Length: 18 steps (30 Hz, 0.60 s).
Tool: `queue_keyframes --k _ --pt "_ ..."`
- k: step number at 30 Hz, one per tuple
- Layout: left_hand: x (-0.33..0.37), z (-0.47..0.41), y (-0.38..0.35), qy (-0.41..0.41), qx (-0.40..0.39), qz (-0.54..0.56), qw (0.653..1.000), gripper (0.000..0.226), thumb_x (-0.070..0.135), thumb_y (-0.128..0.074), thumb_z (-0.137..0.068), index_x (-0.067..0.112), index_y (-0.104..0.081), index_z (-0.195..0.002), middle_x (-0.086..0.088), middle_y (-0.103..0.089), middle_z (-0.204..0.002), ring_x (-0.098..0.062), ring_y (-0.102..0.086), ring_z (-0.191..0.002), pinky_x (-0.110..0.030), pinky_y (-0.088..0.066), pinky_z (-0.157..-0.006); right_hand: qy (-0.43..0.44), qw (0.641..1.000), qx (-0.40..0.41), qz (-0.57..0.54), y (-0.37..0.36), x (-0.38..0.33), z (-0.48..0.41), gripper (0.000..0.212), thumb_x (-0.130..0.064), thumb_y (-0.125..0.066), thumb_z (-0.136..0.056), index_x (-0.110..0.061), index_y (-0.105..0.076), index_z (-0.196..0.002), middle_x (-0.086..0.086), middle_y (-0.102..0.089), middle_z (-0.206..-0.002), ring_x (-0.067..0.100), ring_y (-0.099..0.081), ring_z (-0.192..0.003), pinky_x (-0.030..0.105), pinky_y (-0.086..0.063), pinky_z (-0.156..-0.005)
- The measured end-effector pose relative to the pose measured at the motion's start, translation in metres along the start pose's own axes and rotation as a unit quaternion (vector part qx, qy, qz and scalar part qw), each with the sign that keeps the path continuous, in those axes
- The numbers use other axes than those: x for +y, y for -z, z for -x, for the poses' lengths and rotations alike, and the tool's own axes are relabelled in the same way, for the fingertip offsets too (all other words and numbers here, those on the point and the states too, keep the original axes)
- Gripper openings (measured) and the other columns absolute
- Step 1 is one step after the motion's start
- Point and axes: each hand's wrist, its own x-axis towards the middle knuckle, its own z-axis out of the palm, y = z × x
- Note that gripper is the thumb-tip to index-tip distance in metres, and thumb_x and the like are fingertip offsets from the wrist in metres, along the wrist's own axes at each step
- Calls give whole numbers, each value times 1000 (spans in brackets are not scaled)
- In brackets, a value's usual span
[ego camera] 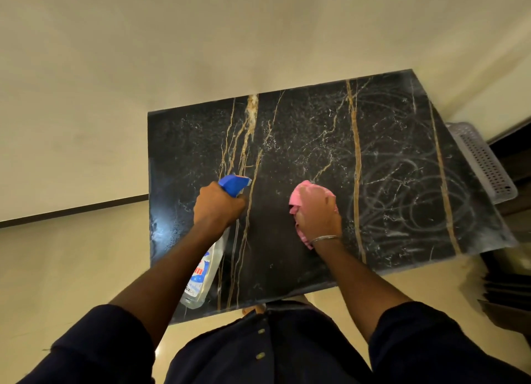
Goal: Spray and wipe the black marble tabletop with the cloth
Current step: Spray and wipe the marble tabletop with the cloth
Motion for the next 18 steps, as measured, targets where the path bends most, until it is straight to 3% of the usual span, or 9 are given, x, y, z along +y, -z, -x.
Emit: queue_keyframes --k 5,9,14,18 --pt "-3 7 -1 -19 6 13 1000 27 32 -67 -83 13 -59 -101 -1 -60 -72 -10 -58 -60 -21 -45 -56 -62 997 -34 32 1 37 -2 61 -46 -40 -88 -22 -43 -143 14 -47 -136 39 -45 -119 49 -42 -98" --pt "-8 15 -3 -23 7 8 1000 24 31 -67 -83 14 -59 -99 1 -58 -71 -9 -56 -59 -18 -41 -52 -59 998 -13 10 -2 -4 18 60 -41 -55 -86 -19 -45 -142 17 -48 -134 39 -46 -116 48 -42 -97" --pt "-10 24 -9 -27 3 0 1000 22 29 -67 -83 13 -59 -95 -1 -58 -69 -9 -55 -57 -20 -42 -52 51 997 -59 -21 -6 -81 43 62 -41 -54 -86 -25 -36 -143 13 -43 -139 36 -45 -114 47 -43 -96" --pt "-10 27 -13 -23 8 -2 1000 22 30 -68 -83 14 -57 -95 -2 -58 -70 -8 -54 -56 -19 -40 -51 91 995 -40 -27 2 -78 46 63 -42 -70 -77 -27 -49 -135 10 -53 -130 33 -52 -109 43 -54 -82"
